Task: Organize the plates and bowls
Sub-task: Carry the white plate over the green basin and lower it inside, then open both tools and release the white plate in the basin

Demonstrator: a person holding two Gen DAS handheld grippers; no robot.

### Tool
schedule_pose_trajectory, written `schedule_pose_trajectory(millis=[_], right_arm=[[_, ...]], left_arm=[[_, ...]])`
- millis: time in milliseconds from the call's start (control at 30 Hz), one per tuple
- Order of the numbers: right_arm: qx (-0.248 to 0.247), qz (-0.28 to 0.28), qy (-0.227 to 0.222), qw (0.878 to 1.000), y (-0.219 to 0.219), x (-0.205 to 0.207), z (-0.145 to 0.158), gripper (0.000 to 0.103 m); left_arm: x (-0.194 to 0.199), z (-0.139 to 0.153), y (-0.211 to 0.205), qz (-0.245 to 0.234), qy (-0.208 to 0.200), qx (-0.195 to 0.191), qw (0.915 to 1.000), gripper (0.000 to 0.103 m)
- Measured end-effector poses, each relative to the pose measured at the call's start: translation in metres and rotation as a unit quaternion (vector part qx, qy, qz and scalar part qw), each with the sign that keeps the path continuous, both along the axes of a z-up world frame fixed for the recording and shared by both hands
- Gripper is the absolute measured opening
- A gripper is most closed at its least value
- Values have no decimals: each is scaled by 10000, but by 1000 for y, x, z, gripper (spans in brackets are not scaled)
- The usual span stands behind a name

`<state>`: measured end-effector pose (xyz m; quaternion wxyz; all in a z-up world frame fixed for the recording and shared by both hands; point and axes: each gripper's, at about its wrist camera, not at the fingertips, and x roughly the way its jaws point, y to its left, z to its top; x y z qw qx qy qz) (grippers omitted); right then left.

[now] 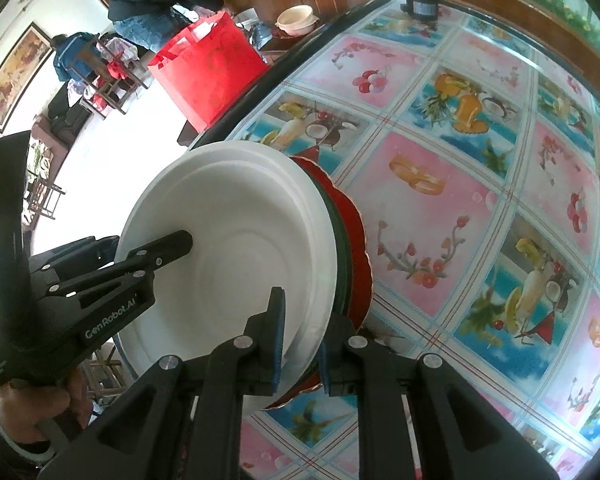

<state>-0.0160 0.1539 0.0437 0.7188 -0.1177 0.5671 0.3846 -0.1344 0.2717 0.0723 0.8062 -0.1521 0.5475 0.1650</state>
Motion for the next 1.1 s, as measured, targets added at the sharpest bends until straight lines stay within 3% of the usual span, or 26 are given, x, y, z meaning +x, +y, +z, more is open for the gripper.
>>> schedule_pose_trajectory(millis=[233,333,467,567,633,667,1100], right_arm=[[38,-6,25,10000,-5,0,4,20],[46,-14,-3,10000,-8,1,7,28],[104,-41,-43,9999,-15,1,13,30],[155,-65,-71,9998,-18,0,18,32],[161,-68,-89,9998,-19,0,19,34],[167,-73,-82,9998,-20,0,19,34],[304,-205,-119,9993,-34,1,26,40]], left_arm=[[-3,6,5,27,-110,17,9999,24],[-5,10,3,-17,-102,120,9999,25],[-7,18,-1,-74,-97,282,9995,27],[-10,26,-3,-80,-197,402,9990,40],[-12,34,-4,-53,-335,480,9983,57],[-12,37,-3,-41,-376,493,9981,59],[-7,58,-12,-23,-611,520,9968,59]])
